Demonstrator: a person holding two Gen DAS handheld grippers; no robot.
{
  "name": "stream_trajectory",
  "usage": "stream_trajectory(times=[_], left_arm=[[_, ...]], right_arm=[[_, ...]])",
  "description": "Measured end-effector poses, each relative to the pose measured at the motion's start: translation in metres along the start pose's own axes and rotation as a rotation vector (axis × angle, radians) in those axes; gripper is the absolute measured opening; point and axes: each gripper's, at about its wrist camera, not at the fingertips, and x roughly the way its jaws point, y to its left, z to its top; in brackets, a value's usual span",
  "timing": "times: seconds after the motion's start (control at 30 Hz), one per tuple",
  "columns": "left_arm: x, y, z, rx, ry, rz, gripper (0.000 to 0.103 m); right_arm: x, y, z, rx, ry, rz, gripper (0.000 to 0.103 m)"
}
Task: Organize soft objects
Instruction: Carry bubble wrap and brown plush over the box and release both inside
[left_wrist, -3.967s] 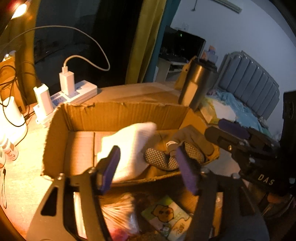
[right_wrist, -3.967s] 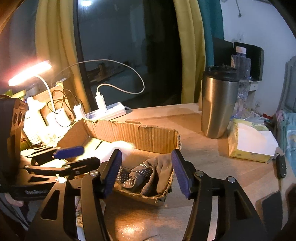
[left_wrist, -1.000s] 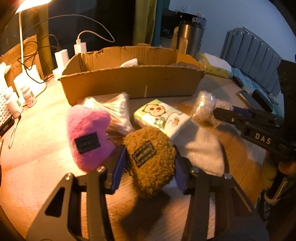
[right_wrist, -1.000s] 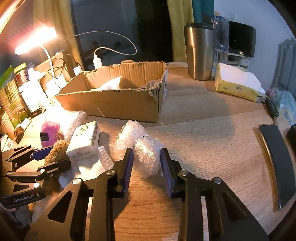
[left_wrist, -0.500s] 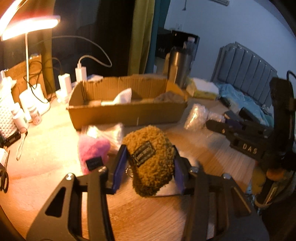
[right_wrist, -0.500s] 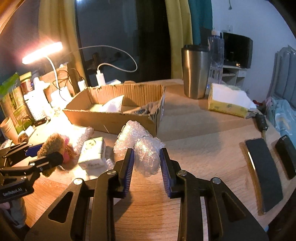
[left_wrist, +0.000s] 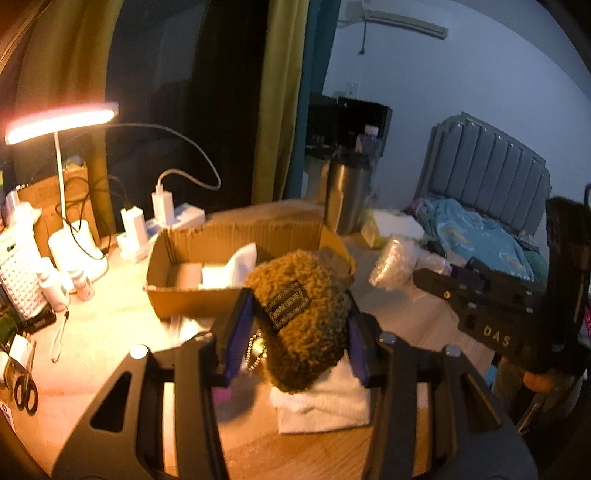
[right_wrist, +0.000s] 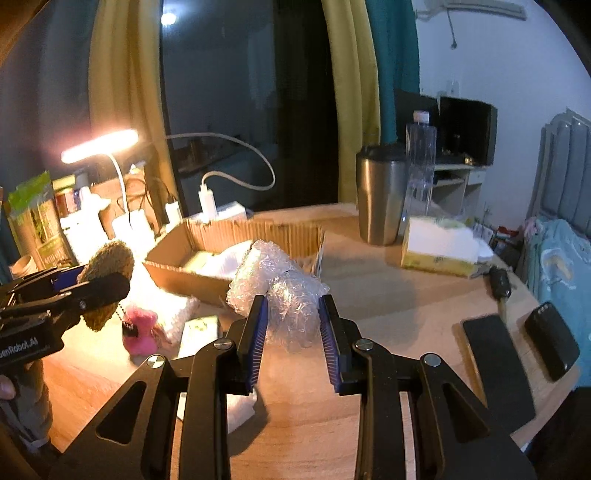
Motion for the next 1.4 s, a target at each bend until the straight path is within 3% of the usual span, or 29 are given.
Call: stream_trajectory(times=[0.3, 0.63, 1.4], left_arm=[[-0.005, -0.005, 0.039, -0.013, -0.074, 0.000, 0.047], [0.000, 0.001, 0.078, -0.024, -0.124, 0.018, 0.047], [0.058, 0.079, 0.109, -0.061, -0.131, 0.169, 0.047]], right_arm=[[-0.016, 0.001, 0.029, -0.030, -0.093, -0.010, 0.031], [-0.013, 0.004, 0.056, -0.055, -0.129, -0.018, 0.031], [0.057, 0.013, 0.102, -0.112, -0.107, 0.037, 0.031]])
